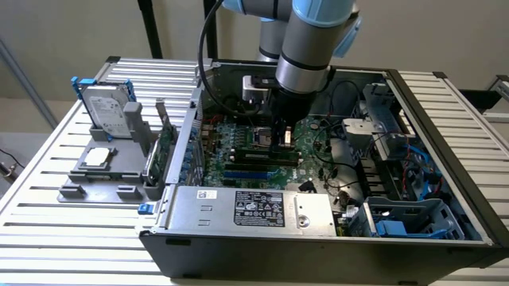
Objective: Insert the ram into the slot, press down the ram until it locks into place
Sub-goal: 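Insert the ram into the slot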
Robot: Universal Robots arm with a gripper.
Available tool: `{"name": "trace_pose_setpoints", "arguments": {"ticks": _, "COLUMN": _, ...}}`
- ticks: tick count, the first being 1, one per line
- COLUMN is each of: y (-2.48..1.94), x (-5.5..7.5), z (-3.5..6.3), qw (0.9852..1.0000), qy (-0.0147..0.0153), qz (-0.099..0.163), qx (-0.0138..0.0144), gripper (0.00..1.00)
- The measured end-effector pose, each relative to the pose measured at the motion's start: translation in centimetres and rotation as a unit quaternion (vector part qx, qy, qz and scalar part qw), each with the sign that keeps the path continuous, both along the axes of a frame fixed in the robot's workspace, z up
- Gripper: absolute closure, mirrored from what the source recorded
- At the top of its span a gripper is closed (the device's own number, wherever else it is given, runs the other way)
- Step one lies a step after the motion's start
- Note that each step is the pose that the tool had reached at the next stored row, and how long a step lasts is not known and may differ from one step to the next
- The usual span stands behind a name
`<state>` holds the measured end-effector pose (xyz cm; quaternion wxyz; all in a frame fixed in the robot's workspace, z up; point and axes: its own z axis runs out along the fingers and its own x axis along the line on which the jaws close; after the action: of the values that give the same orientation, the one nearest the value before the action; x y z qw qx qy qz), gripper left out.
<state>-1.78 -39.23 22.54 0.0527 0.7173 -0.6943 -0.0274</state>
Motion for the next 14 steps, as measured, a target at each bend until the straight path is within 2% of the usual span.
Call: {"name": "trace_pose_setpoints", "arguments": {"ticks": 14, "y": 0.14, "x": 0.0, "z": -0.06, "qw": 1.0, "qy": 0.0, "qz": 0.0, "qx": -0.0021, "gripper": 0.87}}
